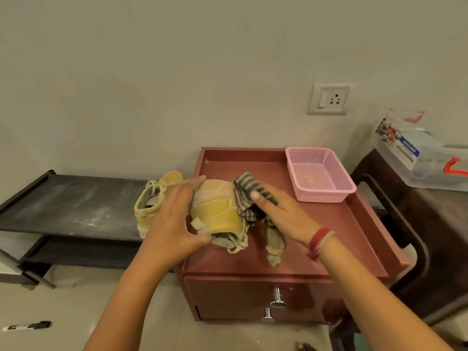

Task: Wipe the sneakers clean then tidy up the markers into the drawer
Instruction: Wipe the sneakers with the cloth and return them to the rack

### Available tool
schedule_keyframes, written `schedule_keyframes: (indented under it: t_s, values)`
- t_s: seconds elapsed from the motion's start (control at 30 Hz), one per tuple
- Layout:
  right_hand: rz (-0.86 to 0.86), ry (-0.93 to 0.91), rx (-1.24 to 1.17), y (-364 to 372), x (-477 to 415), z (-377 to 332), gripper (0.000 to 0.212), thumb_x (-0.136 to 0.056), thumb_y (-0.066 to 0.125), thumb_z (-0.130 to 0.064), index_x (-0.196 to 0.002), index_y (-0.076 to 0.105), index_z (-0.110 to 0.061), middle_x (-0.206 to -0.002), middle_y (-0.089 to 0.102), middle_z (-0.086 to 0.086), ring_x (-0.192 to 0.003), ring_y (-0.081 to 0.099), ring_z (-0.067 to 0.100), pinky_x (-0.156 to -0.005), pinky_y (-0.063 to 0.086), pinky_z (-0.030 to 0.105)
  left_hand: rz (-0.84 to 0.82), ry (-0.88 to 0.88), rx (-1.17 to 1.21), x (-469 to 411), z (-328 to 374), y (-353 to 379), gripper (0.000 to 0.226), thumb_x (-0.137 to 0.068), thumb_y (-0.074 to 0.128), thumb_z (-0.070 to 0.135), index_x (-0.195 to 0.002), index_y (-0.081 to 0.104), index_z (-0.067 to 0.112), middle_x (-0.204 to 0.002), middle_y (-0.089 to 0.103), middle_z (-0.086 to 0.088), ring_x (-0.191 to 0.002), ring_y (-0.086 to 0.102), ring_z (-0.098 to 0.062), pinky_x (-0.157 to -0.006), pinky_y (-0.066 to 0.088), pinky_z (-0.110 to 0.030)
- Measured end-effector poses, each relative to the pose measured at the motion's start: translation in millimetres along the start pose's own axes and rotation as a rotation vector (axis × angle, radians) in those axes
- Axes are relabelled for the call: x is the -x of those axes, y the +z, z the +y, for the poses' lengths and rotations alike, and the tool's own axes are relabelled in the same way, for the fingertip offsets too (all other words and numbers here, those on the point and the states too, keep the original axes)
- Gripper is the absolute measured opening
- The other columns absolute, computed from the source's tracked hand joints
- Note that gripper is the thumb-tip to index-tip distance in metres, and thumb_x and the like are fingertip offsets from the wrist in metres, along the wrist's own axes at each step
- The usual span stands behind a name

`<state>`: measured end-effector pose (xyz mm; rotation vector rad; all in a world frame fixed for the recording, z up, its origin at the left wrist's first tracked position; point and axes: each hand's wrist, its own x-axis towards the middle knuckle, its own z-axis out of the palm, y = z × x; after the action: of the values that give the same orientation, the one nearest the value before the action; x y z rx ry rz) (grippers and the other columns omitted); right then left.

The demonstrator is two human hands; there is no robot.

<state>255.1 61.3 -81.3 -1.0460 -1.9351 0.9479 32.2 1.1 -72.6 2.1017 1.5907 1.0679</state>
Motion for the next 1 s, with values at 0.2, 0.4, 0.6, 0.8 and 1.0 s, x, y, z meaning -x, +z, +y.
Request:
schedule_keyframes:
  t_s: [0.2,0.4,0.6,0.8,1.0]
  values:
    - [0.057,-0.081,0.145,9,-1,6,0.035,-0.094,0.042,-0.046,-0.123,0.053,-0.030,-0.111,0.049,-0.035,-0.106,0.044,-0.019,-0.092,0.031,0.005,-0.063,-0.109,-0.057,2,-9,1,0.108,-0.059,0.079,0.014,-0.146,0.019,0.036,-0.152,0.025,0.009,-0.140,0.022,-0.008,-0.107,0.033,-0.028]
    - [0.145,-0.128,0.349,35,17,12,0.052,-0.093,0.030,-0.052,-0.135,0.046,-0.026,-0.132,0.050,-0.014,-0.124,0.039,0.002,-0.103,0.027,0.018,-0.019,-0.584,0.226,-3,-26,2,0.047,-0.076,0.062,-0.005,-0.118,0.060,0.015,-0.088,0.070,0.001,-0.080,0.067,-0.014,-0.067,0.058,-0.030]
    - [0.064,-0.174,0.498,51,30,7,0.050,-0.095,0.030,-0.050,-0.140,0.038,-0.030,-0.140,0.044,-0.015,-0.129,0.036,0.004,-0.109,0.021,0.020,-0.046,-0.904,0.867,-8,-19,-10,0.036,-0.085,0.063,0.034,-0.117,0.056,0.019,-0.115,0.061,-0.015,-0.094,0.065,-0.028,-0.067,0.059,-0.038]
    - [0.200,0.015,0.165,54,31,8,0.039,-0.092,0.034,-0.056,-0.121,0.052,-0.037,-0.120,0.058,-0.015,-0.118,0.049,0.004,-0.107,0.033,0.033,0.056,-0.916,0.737,-10,-16,23,0.052,-0.071,0.073,0.050,-0.112,0.053,0.026,-0.112,0.063,-0.002,-0.097,0.063,-0.022,-0.077,0.056,-0.043]
    - [0.510,0.302,-0.543,2,20,-11,0.017,-0.096,0.047,-0.030,-0.097,0.063,-0.024,-0.103,0.069,0.000,-0.099,0.065,0.017,-0.092,0.050,0.036,0.276,-0.718,0.695,-18,-7,25,0.088,-0.039,0.089,0.052,-0.115,0.052,0.030,-0.111,0.065,-0.001,-0.097,0.066,-0.019,-0.085,0.055,-0.043]
